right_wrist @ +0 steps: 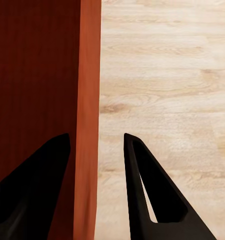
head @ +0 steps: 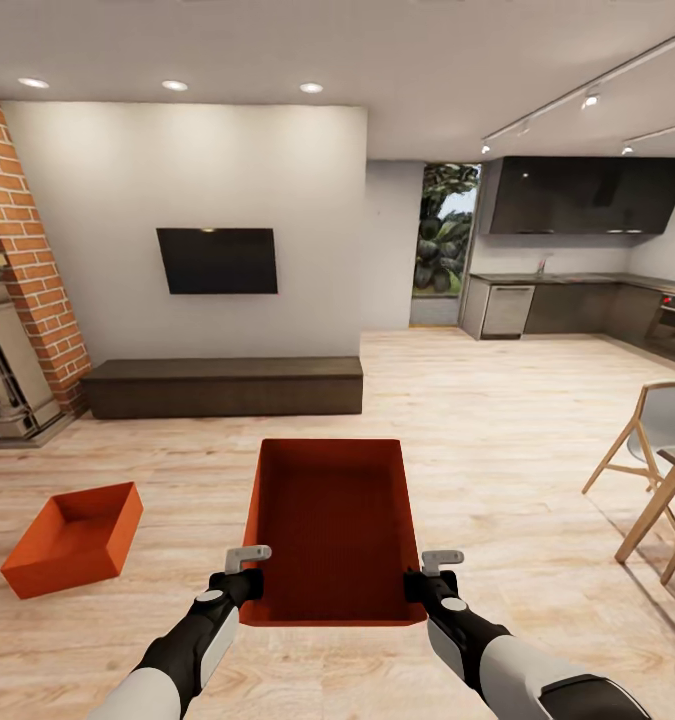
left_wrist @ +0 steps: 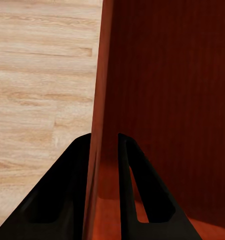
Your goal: Move the two storage containers from the living room to the garage. In the garage, place one container on the floor and stack the other container on top of it (either order is fine).
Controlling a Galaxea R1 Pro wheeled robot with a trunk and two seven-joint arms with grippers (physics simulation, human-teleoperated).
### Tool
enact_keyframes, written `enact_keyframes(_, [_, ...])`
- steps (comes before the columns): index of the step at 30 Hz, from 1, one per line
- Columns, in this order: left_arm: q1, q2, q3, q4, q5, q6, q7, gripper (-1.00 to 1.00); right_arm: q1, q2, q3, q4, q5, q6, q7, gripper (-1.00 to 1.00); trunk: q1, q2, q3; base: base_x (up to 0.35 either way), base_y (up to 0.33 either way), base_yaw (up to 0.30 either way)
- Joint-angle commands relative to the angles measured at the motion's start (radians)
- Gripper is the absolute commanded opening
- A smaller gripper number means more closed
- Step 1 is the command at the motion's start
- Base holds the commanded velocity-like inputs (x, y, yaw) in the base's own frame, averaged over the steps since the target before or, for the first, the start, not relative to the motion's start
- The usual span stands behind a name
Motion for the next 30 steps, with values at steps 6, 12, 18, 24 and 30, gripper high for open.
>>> enact_keyframes(6, [0.0, -0.001, 0.014, -0.001, -0.003, 0.006, 0.007, -1.0, -0.001, 0.004, -0.024, -0.001, -0.002, -0.002, -0.001, -1.0, 0.001, -0.002, 0.008, 0.0, 0.0, 0.0])
enact_keyframes(12, [0.0, -0.002, 0.014, 0.0, -0.003, 0.006, 0.007, -1.0, -0.001, 0.004, -0.024, -0.001, -0.002, -0.002, -0.001, -1.0, 0.001, -0.002, 0.017, 0.0, 0.0, 0.0])
enact_keyframes(18, [0.0, -0.002, 0.014, -0.002, -0.003, 0.006, 0.007, -1.0, -0.001, 0.004, -0.024, -0.001, -0.002, -0.002, -0.001, -1.0, 0.001, -0.002, 0.027, 0.0, 0.0, 0.0])
enact_keyframes(24, [0.0, -0.002, 0.015, -0.003, -0.003, 0.006, 0.007, -1.0, -0.001, 0.004, -0.023, -0.001, -0.002, -0.002, -0.001, -1.0, 0.001, -0.002, 0.036, 0.0, 0.0, 0.0])
enact_keyframes(30, [0.0, -0.002, 0.016, -0.003, -0.003, 0.006, 0.007, -1.0, -0.001, 0.005, -0.024, -0.001, -0.002, -0.002, -0.001, -1.0, 0.001, -0.002, 0.045, 0.0, 0.0, 0.0])
